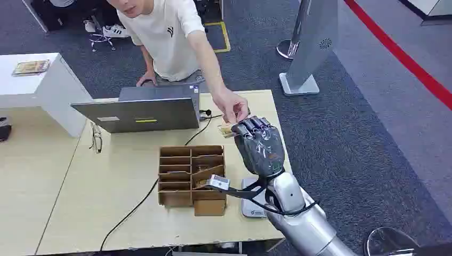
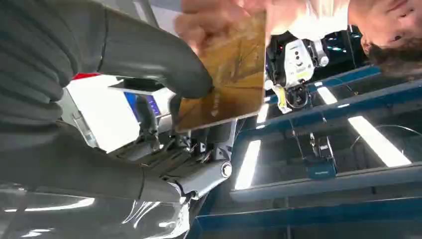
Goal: Pass the card to the sensor for recognition and then transmit it.
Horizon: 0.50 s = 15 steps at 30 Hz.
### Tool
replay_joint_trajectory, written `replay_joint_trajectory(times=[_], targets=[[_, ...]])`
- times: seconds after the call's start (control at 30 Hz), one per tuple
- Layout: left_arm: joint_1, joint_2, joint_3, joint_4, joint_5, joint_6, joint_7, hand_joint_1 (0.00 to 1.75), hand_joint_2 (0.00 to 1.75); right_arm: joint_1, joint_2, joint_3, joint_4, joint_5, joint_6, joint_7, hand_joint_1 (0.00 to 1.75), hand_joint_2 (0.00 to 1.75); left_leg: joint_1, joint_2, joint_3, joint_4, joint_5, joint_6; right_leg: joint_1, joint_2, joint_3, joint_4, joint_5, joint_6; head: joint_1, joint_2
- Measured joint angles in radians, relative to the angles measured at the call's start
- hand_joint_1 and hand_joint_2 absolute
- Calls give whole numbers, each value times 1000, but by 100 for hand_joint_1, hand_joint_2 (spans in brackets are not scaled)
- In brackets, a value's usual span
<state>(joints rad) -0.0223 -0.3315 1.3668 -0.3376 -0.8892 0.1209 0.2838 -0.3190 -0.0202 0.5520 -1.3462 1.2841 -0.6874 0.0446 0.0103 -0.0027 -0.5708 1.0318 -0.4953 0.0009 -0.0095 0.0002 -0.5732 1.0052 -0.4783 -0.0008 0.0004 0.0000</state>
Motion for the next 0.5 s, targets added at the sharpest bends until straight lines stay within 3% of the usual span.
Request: replay_joint_trajectory(times=[0.5], targets=[[1, -4, 0, -23, -19, -10, 3, 0, 0, 13, 6, 0, -11, -41, 13, 0, 175, 175, 0, 0, 0, 0, 0, 0, 0, 0, 0, 0, 0, 0, 0, 0]])
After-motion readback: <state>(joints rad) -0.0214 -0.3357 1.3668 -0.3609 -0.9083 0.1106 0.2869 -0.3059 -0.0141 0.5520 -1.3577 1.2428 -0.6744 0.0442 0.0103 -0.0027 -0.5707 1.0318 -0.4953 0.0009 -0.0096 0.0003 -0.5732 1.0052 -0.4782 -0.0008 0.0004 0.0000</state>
